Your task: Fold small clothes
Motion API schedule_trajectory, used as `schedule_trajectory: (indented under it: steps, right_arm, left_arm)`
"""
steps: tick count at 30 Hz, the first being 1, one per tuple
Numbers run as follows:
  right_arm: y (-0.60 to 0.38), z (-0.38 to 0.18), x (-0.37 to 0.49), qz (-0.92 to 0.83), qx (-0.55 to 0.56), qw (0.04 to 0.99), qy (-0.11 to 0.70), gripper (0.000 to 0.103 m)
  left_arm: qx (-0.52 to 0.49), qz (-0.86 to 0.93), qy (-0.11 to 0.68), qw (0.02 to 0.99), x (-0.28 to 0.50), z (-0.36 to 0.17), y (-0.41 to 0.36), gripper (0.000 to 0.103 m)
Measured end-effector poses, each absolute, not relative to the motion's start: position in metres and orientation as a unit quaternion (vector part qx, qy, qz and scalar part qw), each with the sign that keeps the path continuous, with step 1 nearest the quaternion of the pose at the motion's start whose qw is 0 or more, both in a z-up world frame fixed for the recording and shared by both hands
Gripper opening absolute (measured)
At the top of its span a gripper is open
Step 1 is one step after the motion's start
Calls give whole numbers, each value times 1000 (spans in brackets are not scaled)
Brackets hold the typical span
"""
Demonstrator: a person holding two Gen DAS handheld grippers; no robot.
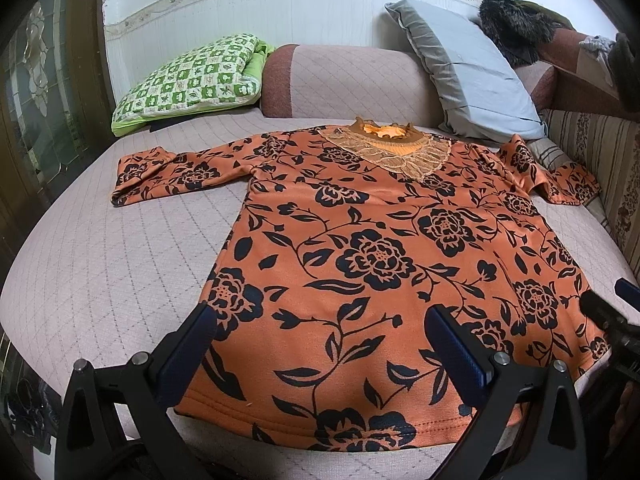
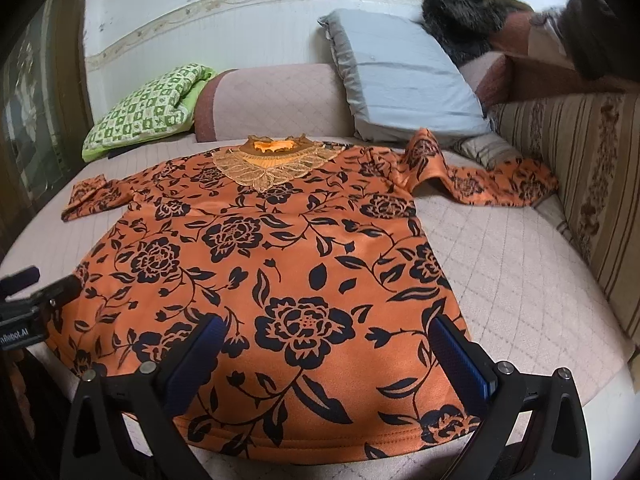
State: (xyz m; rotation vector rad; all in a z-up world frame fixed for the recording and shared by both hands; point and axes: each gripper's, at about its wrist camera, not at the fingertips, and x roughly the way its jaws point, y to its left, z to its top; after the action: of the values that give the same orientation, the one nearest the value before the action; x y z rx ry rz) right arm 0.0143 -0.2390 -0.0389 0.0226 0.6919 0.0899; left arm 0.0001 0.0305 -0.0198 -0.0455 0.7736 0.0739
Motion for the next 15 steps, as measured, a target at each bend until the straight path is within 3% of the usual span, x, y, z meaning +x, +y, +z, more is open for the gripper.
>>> schedule_trajectory:
  steps: [4,7,12,15]
  right_arm:
    - [-281,-28,25,89,141,923,347,103]
    - [-319,-14,42,71,176,925,330,103]
    - [-423,-8,111,20,272,912,307,103]
    - [-504,-29,171,-31,360,880,308,99]
  left_arm:
    - [-47,42,371,926,-1,-16,43,103]
    - [-57,61,349,933,-6,-2,50,103]
    - [-86,54,284,953,-2,37,44,103]
    - [-73,40,296,952,22,29,33,103]
